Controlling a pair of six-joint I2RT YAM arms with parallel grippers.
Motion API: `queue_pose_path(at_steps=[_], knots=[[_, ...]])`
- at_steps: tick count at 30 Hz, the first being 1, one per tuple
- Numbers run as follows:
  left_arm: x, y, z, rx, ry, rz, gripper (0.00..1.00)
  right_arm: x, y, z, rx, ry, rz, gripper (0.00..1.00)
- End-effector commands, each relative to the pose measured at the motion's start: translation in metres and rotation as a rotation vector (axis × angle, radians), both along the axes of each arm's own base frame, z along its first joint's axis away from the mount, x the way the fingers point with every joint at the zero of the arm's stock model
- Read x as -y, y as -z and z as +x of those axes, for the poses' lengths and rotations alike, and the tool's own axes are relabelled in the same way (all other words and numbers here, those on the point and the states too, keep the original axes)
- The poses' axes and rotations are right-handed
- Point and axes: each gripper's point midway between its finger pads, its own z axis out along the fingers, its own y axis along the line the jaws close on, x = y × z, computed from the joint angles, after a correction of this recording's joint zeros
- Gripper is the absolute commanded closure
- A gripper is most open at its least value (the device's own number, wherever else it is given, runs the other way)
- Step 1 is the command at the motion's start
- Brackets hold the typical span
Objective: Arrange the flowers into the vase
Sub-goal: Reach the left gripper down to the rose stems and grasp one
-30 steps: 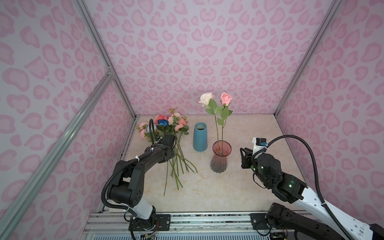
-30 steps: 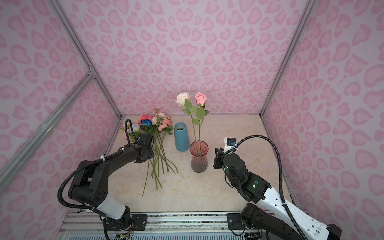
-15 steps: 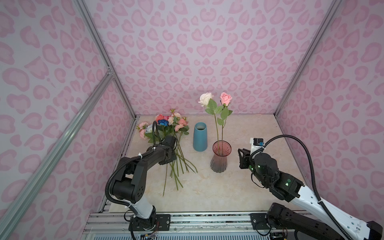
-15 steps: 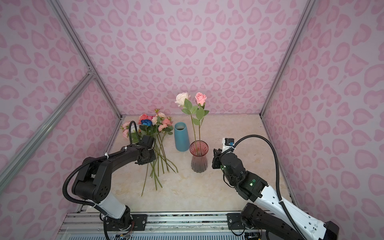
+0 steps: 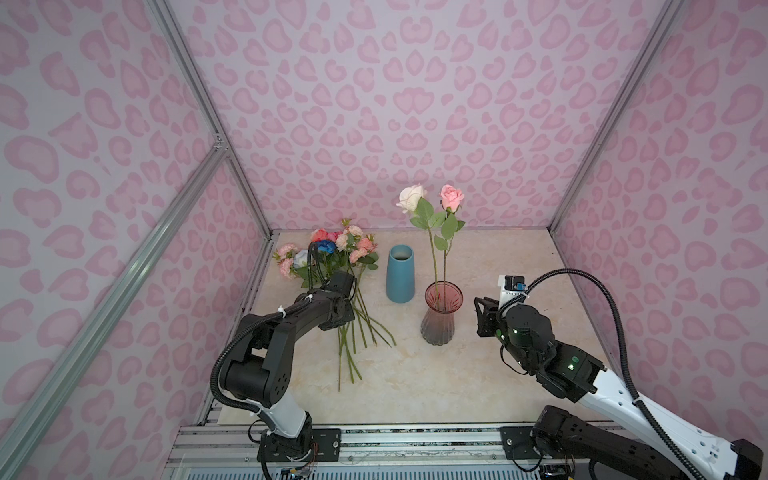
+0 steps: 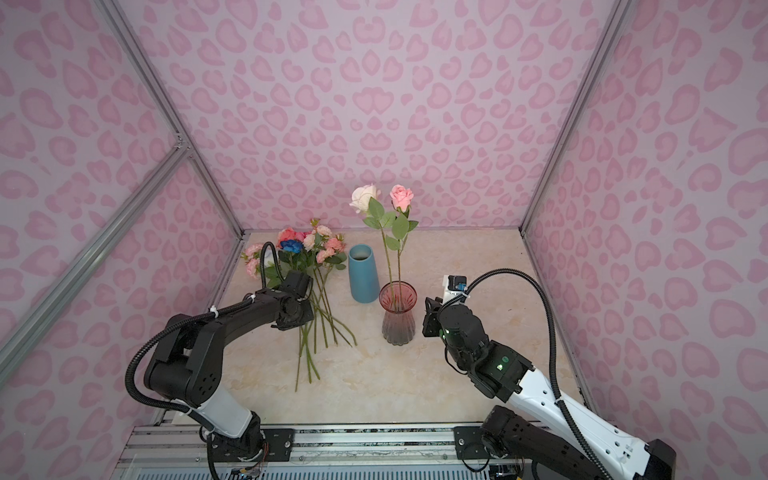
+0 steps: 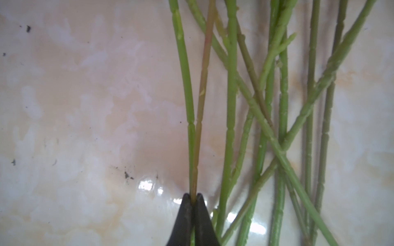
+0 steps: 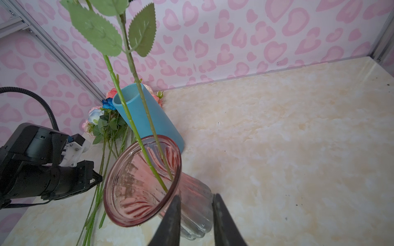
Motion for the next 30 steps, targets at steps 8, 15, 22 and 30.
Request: queue_pose_path(at_steps=[8, 15, 22, 30], knots=[[0.007, -0.039, 0.007, 0.054, 0.057, 0.073, 0.92, -0.001, -0.007, 0.001, 0.022, -0.002, 0.018, 0.72], [0.007, -0.038, 0.007, 0.056, 0.05, 0.071, 0.9, -0.001, -0.008, 0.001, 0.027, -0.004, 0.011, 0.71], [0.009, -0.04, 0.007, 0.058, 0.057, 0.067, 0.76, 0.0, -0.007, 0.001, 0.027, -0.001, 0.01, 0.7], [0.002, -0.046, 0.025, 0.084, 0.041, 0.131, 0.69, -0.002, -0.004, 0.003, 0.021, -0.002, 0.009, 0.69]])
